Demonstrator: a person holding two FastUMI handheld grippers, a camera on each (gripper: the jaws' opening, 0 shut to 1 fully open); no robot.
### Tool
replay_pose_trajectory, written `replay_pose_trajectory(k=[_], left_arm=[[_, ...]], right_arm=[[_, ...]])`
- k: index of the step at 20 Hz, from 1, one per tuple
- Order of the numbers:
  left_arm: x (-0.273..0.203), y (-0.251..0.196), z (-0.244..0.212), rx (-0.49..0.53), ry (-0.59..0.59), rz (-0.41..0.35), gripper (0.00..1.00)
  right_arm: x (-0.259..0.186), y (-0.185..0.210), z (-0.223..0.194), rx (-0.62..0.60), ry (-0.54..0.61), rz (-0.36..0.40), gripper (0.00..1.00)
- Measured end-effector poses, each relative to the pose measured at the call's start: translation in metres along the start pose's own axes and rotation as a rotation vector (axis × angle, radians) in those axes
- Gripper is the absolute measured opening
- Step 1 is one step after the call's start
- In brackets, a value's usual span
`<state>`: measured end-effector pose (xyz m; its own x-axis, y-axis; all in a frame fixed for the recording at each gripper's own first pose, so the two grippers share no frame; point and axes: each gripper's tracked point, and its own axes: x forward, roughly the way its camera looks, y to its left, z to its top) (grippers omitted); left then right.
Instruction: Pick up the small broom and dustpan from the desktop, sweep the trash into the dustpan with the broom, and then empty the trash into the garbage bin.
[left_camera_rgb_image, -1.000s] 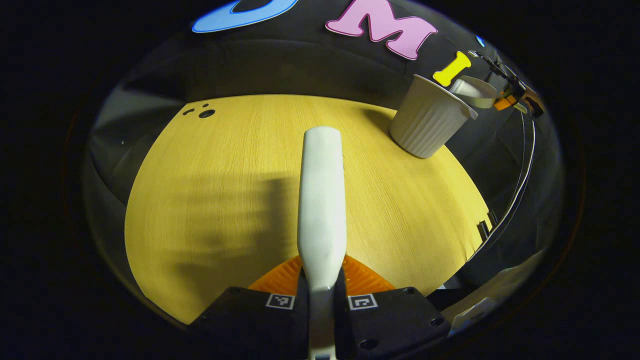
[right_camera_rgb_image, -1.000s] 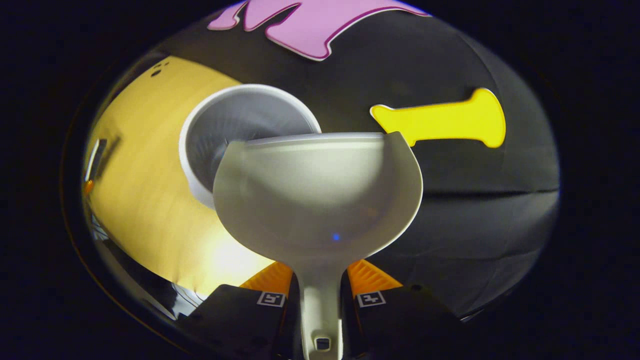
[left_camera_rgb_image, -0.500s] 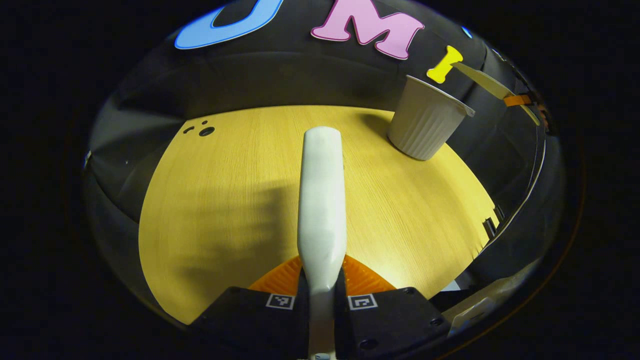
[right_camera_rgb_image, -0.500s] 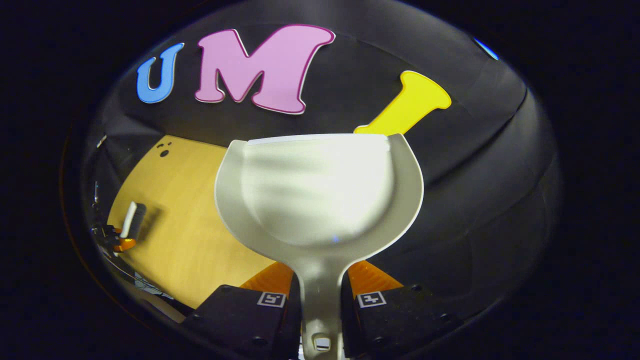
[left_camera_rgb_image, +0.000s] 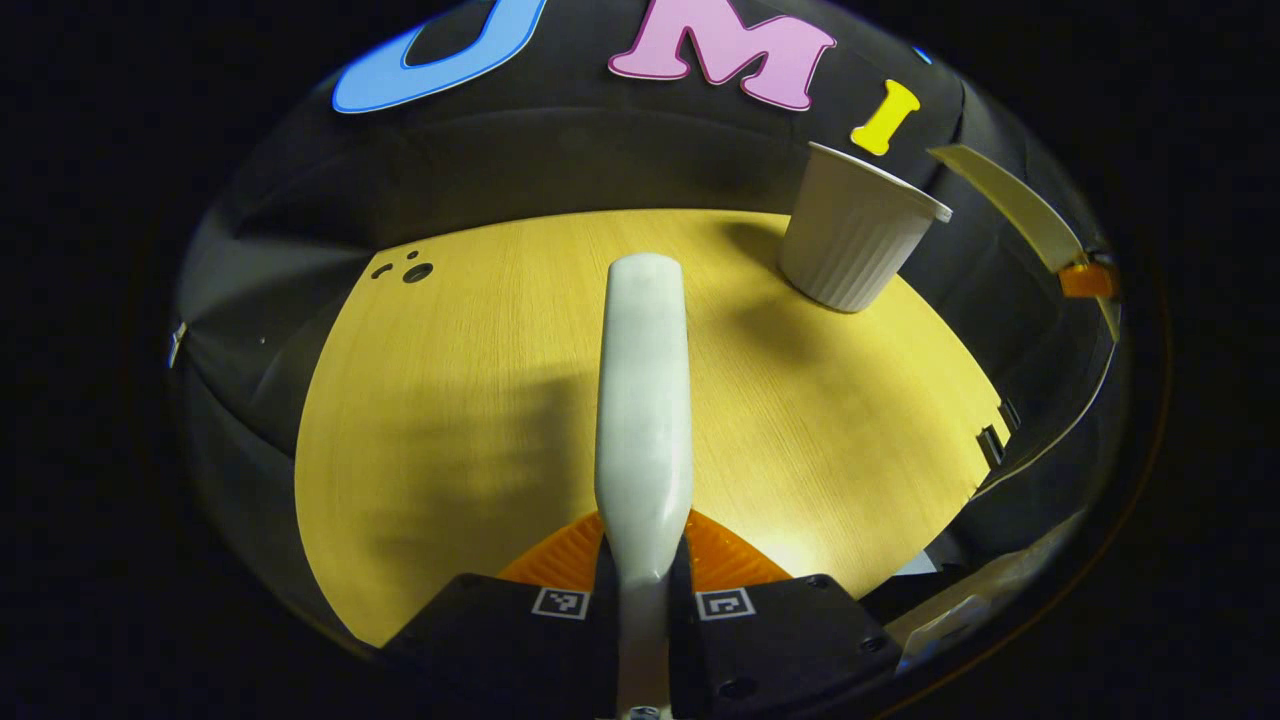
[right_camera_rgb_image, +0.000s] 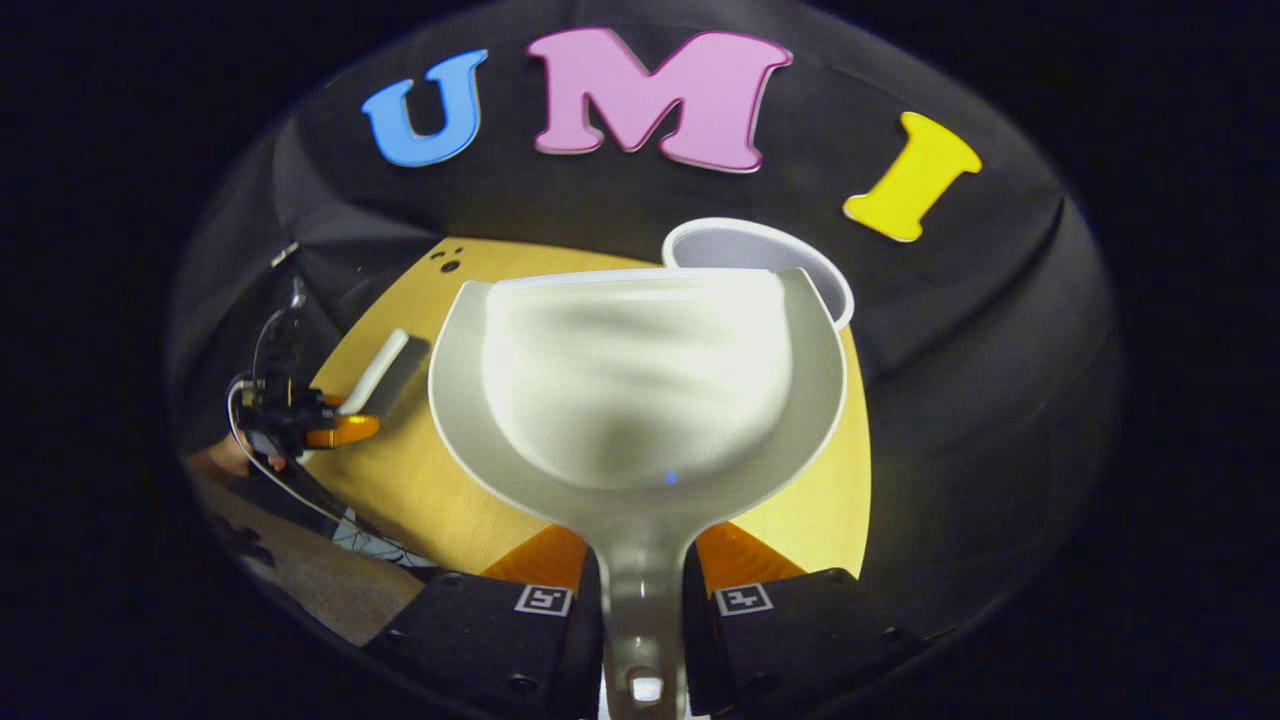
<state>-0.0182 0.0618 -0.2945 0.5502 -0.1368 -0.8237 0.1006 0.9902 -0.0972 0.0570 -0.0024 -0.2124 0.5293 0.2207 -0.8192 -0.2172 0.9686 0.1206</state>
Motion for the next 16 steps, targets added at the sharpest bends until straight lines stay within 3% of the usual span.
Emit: replay_pose_trajectory(k=[6,11,16], left_arm=[[0.010,0.007,-0.009,0.002,0.037,0.036,0.24],[0.027,0.006,-0.014,0.025,0.063,0.067,0.24],[0.053,0.008,-0.027,0.049,0.103,0.089,0.24]], right_arm=[[0.071,0.058,-0.069,0.055,0.086,0.073,0.37],[0.132,0.058,-0.099,0.021,0.126,0.031,0.37],[0.173,0.060,-0.124,0.037,0.190,0.049,0.37]])
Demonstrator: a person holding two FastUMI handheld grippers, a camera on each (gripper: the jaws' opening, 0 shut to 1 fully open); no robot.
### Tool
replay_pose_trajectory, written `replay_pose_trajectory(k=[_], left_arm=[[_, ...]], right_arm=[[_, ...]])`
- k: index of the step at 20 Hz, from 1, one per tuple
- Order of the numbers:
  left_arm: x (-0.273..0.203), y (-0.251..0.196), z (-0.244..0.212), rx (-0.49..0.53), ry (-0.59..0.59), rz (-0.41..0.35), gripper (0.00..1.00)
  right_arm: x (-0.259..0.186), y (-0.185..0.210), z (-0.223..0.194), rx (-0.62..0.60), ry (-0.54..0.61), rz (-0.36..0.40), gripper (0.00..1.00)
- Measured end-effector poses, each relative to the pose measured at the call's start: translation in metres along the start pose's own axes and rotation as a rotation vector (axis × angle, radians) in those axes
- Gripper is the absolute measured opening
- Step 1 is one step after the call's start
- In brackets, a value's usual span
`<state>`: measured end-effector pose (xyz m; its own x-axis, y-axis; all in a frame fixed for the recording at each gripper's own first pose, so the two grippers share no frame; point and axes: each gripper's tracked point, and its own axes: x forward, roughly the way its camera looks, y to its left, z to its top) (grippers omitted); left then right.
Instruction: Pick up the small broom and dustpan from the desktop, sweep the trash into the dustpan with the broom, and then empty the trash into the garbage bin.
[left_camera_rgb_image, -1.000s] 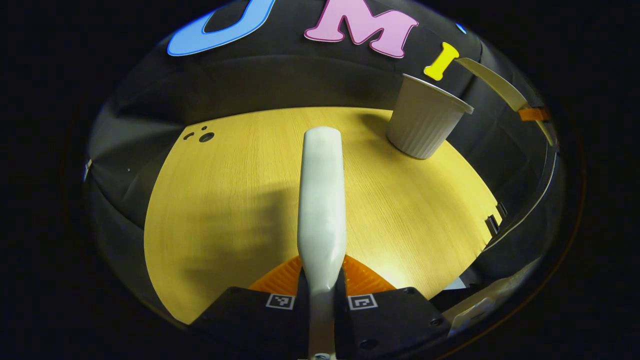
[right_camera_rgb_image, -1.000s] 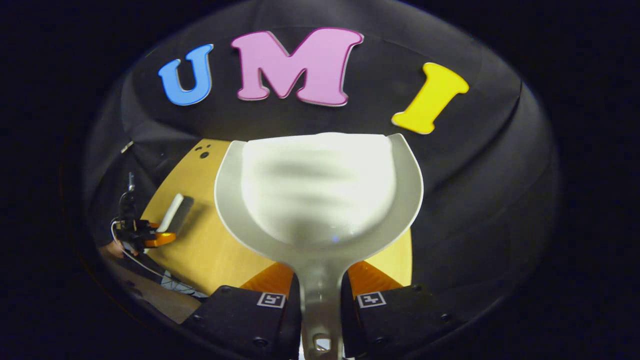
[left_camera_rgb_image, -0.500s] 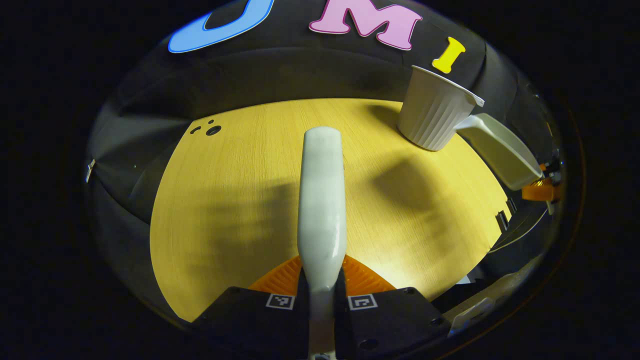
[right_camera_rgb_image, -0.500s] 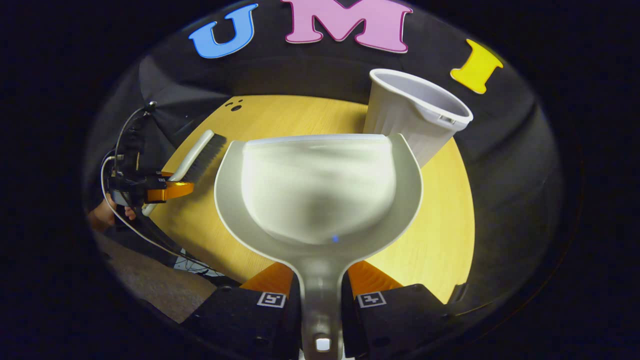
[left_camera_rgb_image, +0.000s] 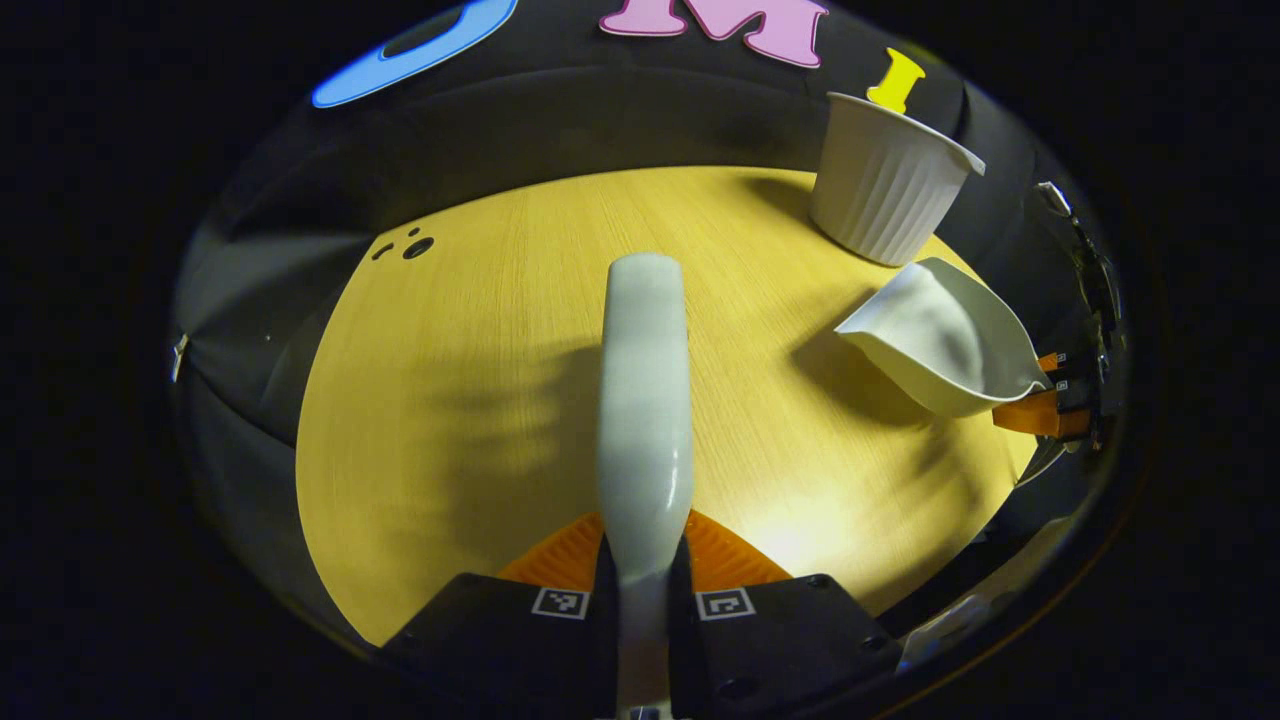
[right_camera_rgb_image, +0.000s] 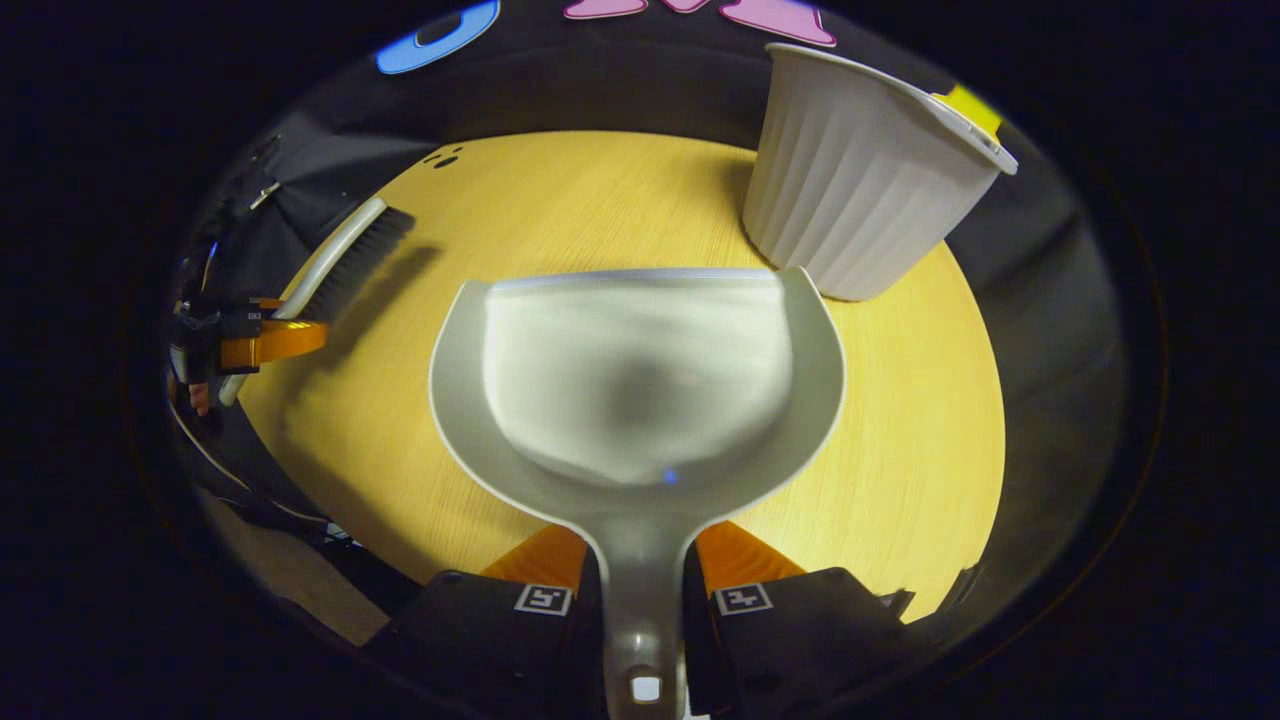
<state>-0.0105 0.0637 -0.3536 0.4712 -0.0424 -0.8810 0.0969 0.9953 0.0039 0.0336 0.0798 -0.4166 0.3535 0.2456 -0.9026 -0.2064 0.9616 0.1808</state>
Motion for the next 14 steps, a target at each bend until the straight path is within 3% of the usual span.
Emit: replay_pose_trajectory(k=[3,10,14], left_arm=[[0.017,-0.003,-0.006,0.020,0.039,0.006,0.25],[0.035,-0.002,-0.018,0.053,0.091,0.027,0.26],[0.034,0.002,-0.018,0.072,0.096,0.040,0.28]], right_arm=[[0.018,0.000,-0.009,0.014,0.034,0.012,0.40],[0.024,0.003,-0.004,0.043,0.007,0.034,0.36],[0.024,0.001,-0.011,0.054,0.032,0.035,0.41]])
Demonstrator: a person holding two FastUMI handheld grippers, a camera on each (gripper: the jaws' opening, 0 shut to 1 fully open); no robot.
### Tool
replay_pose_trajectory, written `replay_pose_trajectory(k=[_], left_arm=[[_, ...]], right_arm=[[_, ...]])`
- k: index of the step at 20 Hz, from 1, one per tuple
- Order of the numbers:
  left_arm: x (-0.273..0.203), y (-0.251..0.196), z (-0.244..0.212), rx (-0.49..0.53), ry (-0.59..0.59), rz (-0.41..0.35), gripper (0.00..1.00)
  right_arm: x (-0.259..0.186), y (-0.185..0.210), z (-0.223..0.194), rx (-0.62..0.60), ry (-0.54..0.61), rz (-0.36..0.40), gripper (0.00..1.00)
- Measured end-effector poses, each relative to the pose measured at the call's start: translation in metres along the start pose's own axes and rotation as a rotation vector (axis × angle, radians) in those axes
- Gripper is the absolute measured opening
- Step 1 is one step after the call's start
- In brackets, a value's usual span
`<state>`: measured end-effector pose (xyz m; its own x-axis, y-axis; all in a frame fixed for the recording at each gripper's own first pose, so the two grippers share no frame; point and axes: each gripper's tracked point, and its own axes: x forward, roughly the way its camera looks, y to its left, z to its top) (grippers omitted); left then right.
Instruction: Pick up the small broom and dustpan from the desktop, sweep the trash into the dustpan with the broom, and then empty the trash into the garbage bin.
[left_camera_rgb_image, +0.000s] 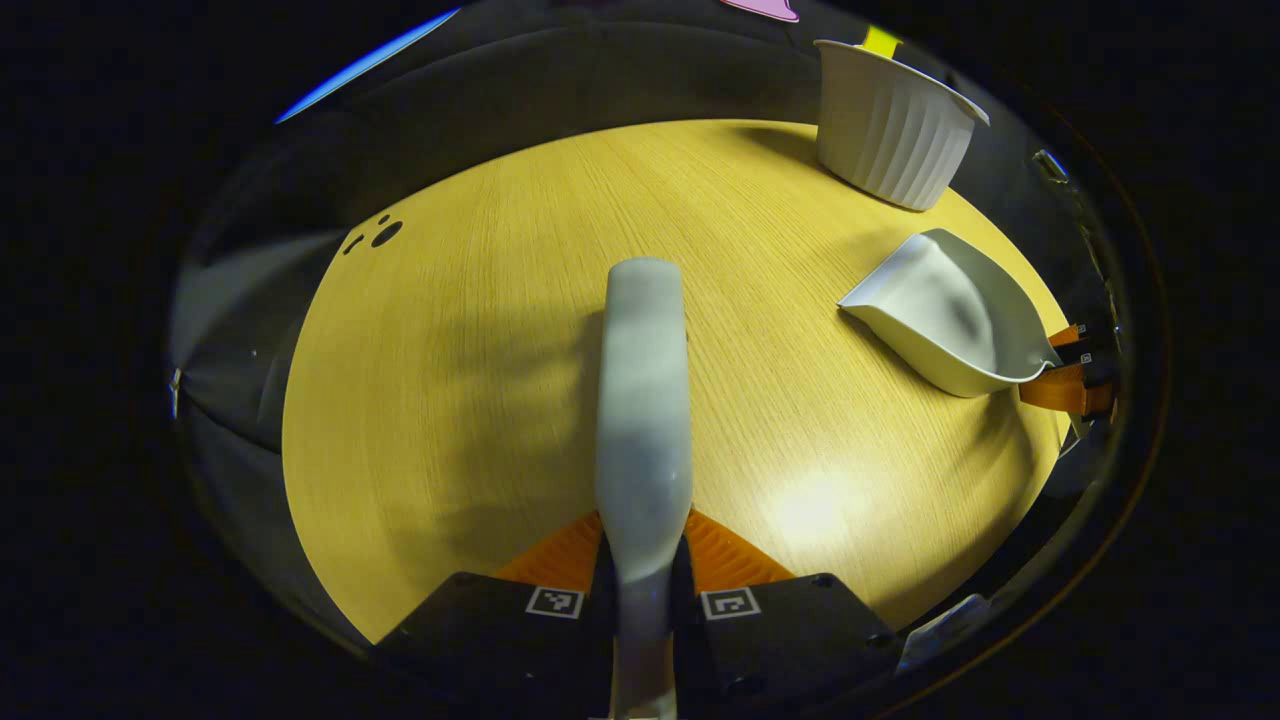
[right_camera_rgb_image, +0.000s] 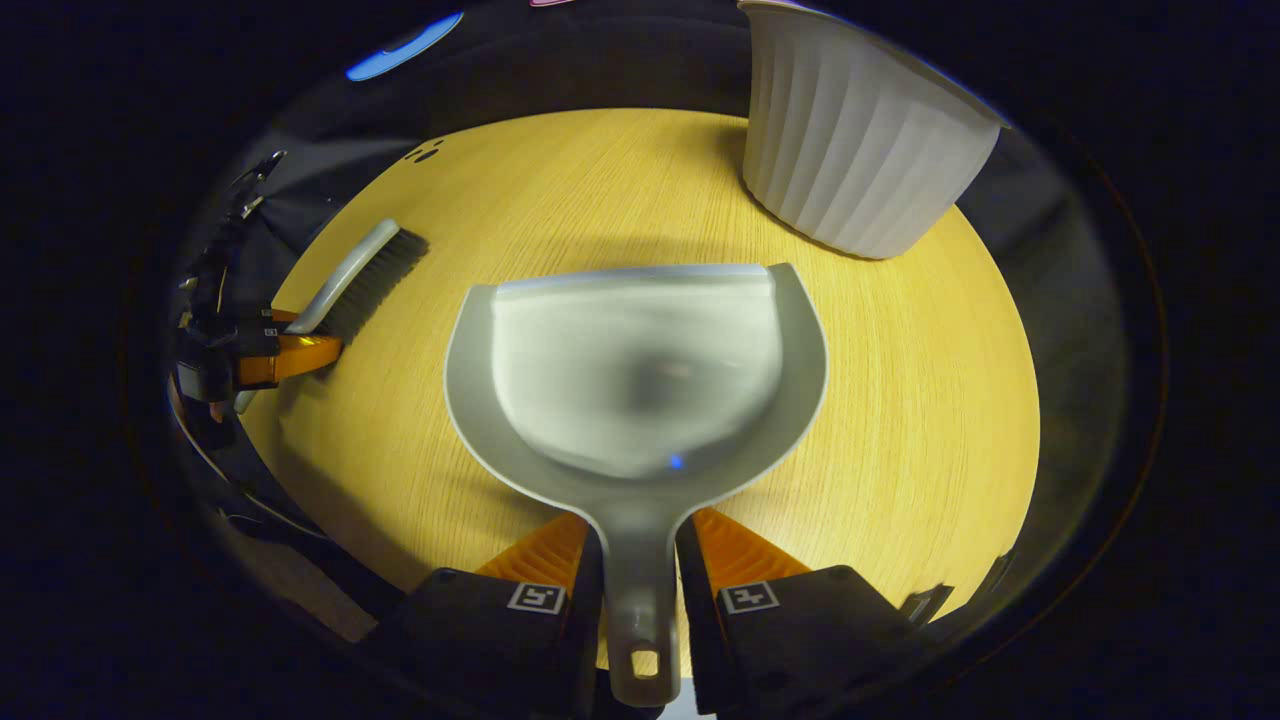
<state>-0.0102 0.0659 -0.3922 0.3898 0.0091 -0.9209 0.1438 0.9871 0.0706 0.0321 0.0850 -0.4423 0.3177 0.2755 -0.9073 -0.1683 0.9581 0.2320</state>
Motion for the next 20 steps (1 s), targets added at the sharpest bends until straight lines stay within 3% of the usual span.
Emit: replay_pose_trajectory(k=[6,8,9,11,17,20], left_arm=[[-0.019,0.004,-0.003,0.030,-0.024,0.016,0.35],[-0.033,0.005,-0.004,0.041,-0.047,0.030,0.41],[-0.044,0.004,-0.002,0.042,-0.068,0.035,0.53],[-0.065,0.004,0.007,0.041,-0.128,0.044,0.50],[-0.162,-0.013,0.100,-0.052,-0.494,-0.019,0.50],[-0.222,-0.008,0.149,-0.091,-0.683,-0.015,0.50]], right_arm=[[-0.026,0.001,0.001,-0.010,-0.070,0.000,0.47],[-0.043,0.001,0.007,0.002,-0.112,0.001,0.47],[-0.055,0.003,0.012,0.009,-0.141,0.004,0.47],[-0.082,0.002,0.026,0.021,-0.209,0.003,0.47],[-0.161,0.001,0.106,0.013,-0.491,-0.013,0.46],[-0.214,0.002,0.153,-0.016,-0.652,-0.045,0.46]])
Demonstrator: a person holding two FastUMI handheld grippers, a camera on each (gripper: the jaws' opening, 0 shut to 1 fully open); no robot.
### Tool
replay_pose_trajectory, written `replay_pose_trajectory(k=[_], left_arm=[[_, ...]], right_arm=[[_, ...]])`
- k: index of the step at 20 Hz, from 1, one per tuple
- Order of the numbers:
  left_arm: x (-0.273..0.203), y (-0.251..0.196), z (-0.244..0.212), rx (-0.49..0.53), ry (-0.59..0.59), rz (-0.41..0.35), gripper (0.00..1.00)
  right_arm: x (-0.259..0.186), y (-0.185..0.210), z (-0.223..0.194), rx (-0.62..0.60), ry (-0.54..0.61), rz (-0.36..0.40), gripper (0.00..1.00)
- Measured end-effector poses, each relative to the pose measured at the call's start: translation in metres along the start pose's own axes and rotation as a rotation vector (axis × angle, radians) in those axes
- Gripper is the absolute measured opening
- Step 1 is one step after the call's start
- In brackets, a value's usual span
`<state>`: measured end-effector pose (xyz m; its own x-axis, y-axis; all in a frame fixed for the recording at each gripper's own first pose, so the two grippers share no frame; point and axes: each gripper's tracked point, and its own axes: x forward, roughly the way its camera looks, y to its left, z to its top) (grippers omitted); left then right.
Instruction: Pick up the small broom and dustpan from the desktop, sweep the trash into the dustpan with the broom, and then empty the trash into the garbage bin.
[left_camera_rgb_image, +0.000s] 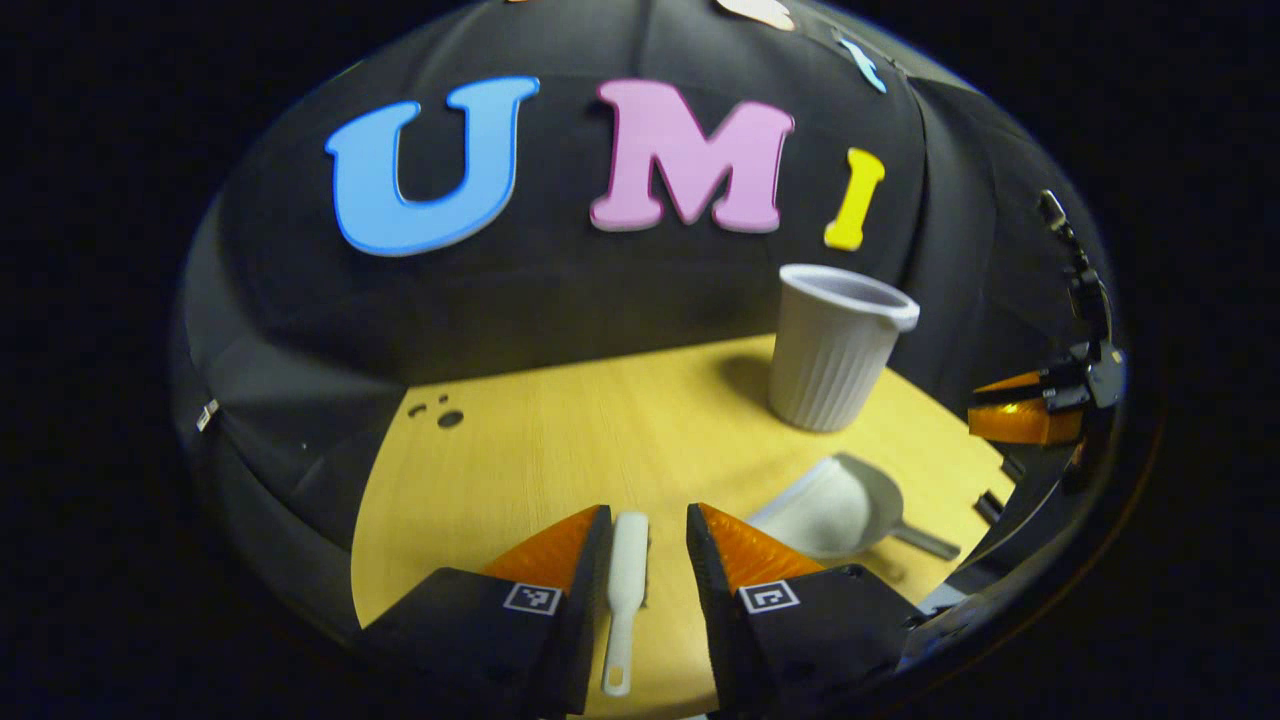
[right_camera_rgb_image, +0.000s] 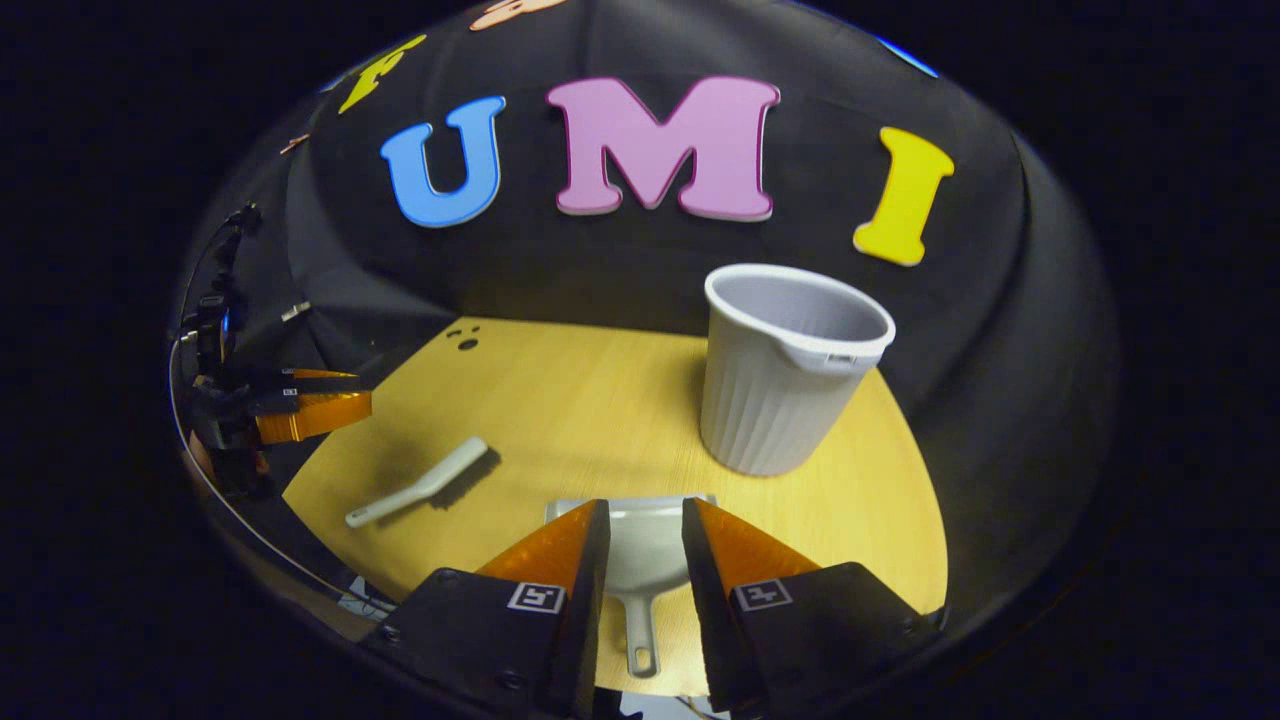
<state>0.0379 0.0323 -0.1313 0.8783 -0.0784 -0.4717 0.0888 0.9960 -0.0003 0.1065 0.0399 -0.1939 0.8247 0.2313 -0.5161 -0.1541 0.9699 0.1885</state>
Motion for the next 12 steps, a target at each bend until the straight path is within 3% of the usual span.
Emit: replay_pose_trajectory(k=[3,6,9,12], left_arm=[[-0.016,-0.009,0.059,-0.006,-0.138,-0.004,0.50],[-0.025,-0.020,0.081,-0.036,-0.241,-0.010,0.50],[-0.048,-0.022,0.098,-0.023,-0.339,0.002,0.49],[-0.047,-0.024,0.094,0.007,-0.325,0.005,0.49]], right_arm=[[-0.018,0.003,0.059,-0.010,-0.157,-0.016,0.46],[-0.038,0.007,0.105,-0.006,-0.294,-0.029,0.46],[-0.046,0.008,0.116,-0.042,-0.365,-0.064,0.47],[-0.042,0.012,0.105,-0.065,-0.335,-0.061,0.47]])
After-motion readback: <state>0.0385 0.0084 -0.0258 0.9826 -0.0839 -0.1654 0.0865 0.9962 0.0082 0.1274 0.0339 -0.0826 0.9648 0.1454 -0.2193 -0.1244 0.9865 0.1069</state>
